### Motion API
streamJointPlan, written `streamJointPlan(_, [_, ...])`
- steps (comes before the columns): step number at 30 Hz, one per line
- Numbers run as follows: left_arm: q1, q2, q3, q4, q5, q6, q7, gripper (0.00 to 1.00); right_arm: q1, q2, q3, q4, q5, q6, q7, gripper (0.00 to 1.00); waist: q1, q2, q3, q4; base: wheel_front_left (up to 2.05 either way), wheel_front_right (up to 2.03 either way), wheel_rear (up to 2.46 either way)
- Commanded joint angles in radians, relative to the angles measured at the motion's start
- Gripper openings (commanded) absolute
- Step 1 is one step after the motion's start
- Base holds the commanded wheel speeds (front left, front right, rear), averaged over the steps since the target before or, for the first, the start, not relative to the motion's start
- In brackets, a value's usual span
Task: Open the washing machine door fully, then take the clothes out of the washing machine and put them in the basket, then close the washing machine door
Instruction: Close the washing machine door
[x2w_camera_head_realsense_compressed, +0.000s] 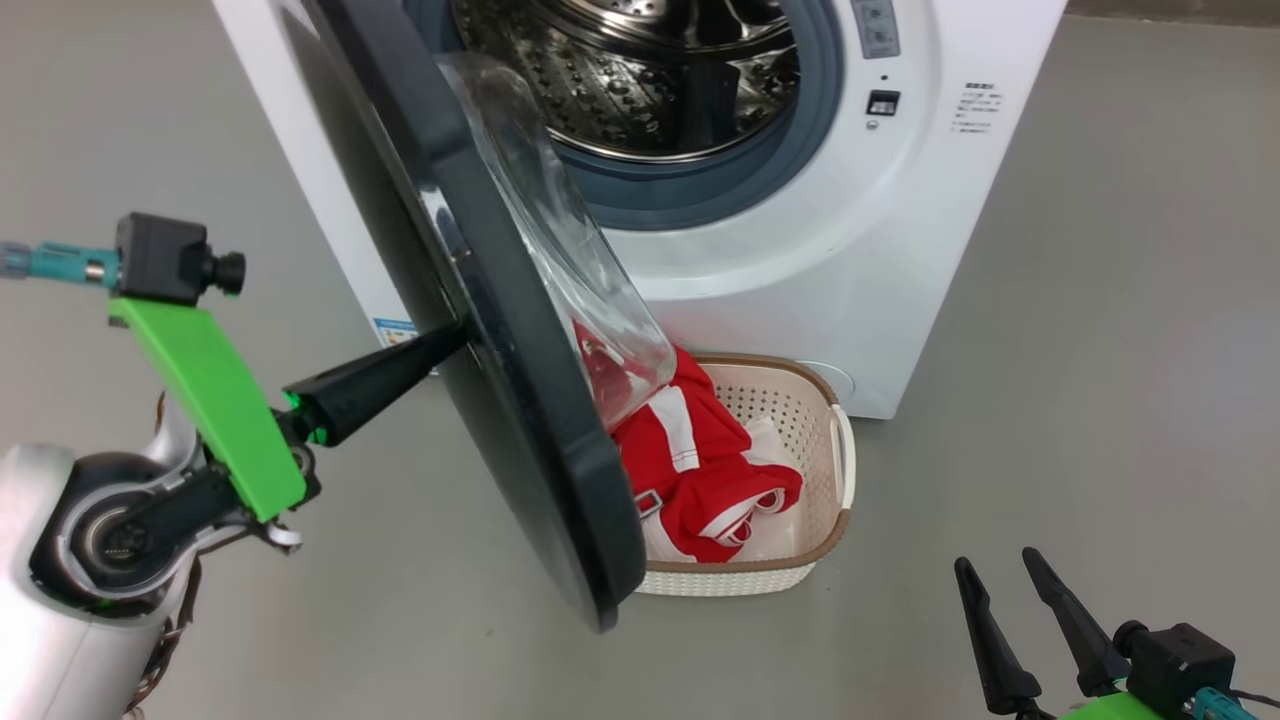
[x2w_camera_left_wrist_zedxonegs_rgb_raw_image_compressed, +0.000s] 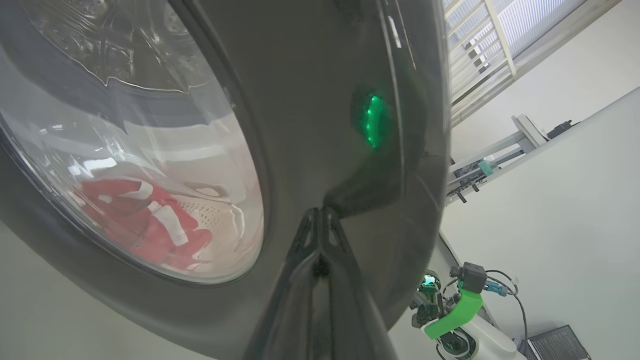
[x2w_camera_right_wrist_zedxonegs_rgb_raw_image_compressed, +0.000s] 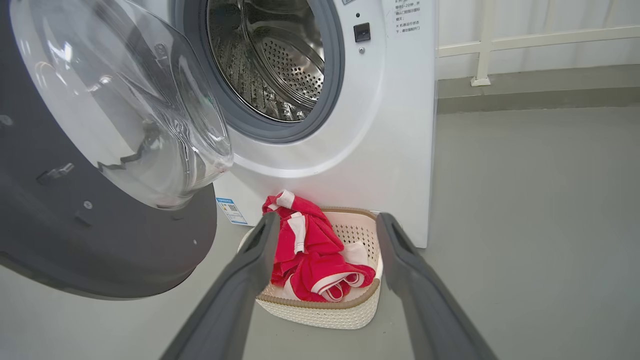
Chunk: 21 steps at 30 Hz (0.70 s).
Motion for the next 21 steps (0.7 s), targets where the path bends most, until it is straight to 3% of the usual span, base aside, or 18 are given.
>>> streamJointPlan(1, [-0.058,0.029,0.030,-0.017,0.006,-0.007,-0.017,0.00,-0.042,-0.010,0.018,-0.024,-0.008,0.000,-0.006,1.00,0.0000,0.0000,0.003,-0.011,0.00,0.00,0.00])
streamJointPlan(10, [-0.026,0.053,0.005,0.010,-0.005,-0.007,-0.093,0.00,-0.036,-0.004,0.010,-0.024,-0.009,0.000,-0.006,1.00,0.0000,0.0000,-0.005,-0.005,0.00,0.00,0.00])
streamJointPlan(13, [0.004,0.062,0.001,0.015,-0.014,-0.007,-0.125,0.16,-0.034,-0.003,0.009,-0.024,-0.010,0.000,-0.006,1.00,0.0000,0.0000,-0.010,0.007,0.00,0.00,0.00])
streamJointPlan(19, [0.074,0.075,0.000,0.025,-0.037,-0.007,-0.195,0.29,-0.033,-0.002,0.012,-0.021,-0.011,0.000,-0.006,1.00,0.0000,0.0000,-0.022,0.032,0.00,0.00,0.00])
streamJointPlan(21, [0.103,0.077,0.003,0.028,-0.043,-0.007,-0.225,0.38,-0.035,-0.001,0.015,-0.019,-0.012,0.000,-0.006,1.00,0.0000,0.0000,-0.024,0.038,0.00,0.00,0.00])
